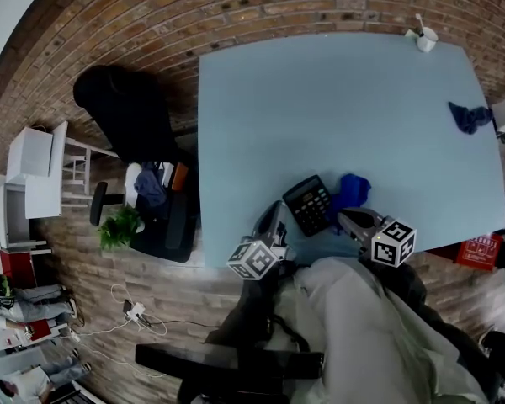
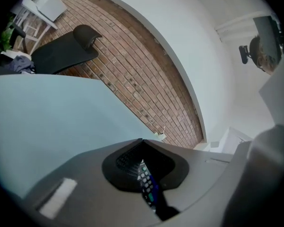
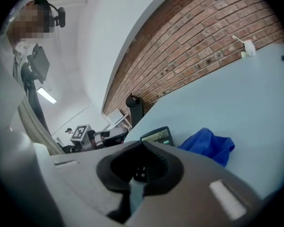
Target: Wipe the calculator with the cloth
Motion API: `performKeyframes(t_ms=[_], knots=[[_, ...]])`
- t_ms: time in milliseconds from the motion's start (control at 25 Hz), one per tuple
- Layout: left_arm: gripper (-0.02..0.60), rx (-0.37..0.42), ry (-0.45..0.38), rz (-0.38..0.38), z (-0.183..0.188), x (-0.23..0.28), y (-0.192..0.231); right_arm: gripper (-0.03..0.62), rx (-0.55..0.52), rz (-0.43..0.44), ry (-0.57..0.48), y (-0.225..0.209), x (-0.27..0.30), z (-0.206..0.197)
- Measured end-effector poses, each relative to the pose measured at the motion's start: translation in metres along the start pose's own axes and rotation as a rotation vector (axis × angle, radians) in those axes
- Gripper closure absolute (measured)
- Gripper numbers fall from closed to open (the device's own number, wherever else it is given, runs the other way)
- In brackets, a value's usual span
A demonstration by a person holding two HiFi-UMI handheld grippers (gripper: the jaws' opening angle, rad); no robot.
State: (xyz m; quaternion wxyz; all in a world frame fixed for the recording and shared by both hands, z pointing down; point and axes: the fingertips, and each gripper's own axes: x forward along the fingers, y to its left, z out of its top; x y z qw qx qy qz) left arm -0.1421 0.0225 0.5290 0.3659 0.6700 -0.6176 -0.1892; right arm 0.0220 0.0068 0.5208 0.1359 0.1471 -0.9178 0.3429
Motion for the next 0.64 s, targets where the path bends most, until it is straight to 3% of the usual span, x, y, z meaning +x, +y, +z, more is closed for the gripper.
performKeyframes(t_ms=[240,640], knots=[[0.575,-0.06,0.0,0.028,-0.007,-0.004,0.005,0.592,0.04,0.027,0.025,-0.001,0.0,-0.007],[0.575,-0.095,-0.013,0.058,-0.008,-0.011,0.015,0.592,0.085,0.065,0.065,0.001,0.007,-0.011]])
